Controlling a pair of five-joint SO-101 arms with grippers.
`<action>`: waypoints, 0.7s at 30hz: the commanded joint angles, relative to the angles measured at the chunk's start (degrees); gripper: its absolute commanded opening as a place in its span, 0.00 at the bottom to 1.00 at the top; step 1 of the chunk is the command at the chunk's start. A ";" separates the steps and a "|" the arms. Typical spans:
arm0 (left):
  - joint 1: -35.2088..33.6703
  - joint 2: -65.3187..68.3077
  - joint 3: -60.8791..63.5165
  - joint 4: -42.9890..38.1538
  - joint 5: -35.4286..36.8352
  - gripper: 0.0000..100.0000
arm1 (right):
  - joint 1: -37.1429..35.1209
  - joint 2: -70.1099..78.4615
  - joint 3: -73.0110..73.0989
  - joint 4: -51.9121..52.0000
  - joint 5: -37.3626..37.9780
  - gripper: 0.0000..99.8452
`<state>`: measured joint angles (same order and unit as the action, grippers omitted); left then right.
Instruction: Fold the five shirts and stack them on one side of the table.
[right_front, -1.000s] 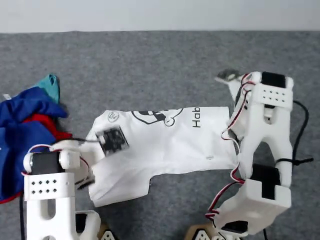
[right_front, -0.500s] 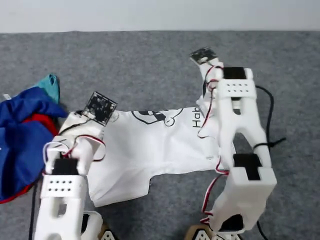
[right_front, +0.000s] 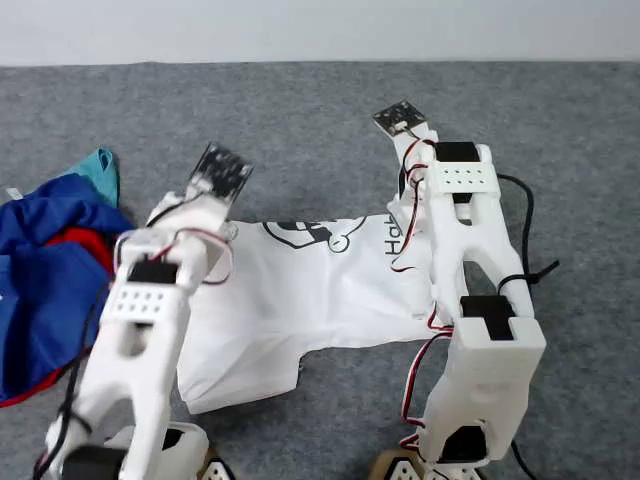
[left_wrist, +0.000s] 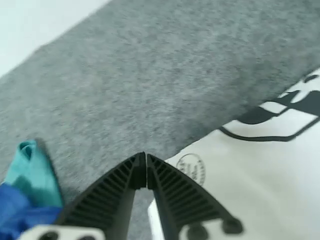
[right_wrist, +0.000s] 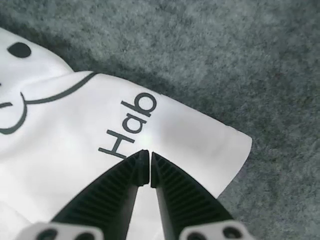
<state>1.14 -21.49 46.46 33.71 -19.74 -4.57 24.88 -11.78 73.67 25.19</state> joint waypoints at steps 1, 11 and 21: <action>3.43 4.66 -10.07 9.76 0.44 0.01 | -0.13 -0.57 -3.08 1.98 -0.79 0.01; 4.31 18.37 -20.70 17.76 0.35 0.10 | -0.57 0.04 -2.99 3.30 -0.79 0.01; -4.40 32.53 -29.14 21.80 -3.87 0.10 | 2.95 9.36 -5.27 2.51 -0.70 0.01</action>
<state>-1.32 9.54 20.97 53.14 -20.70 -3.69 33.14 -12.48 76.40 25.01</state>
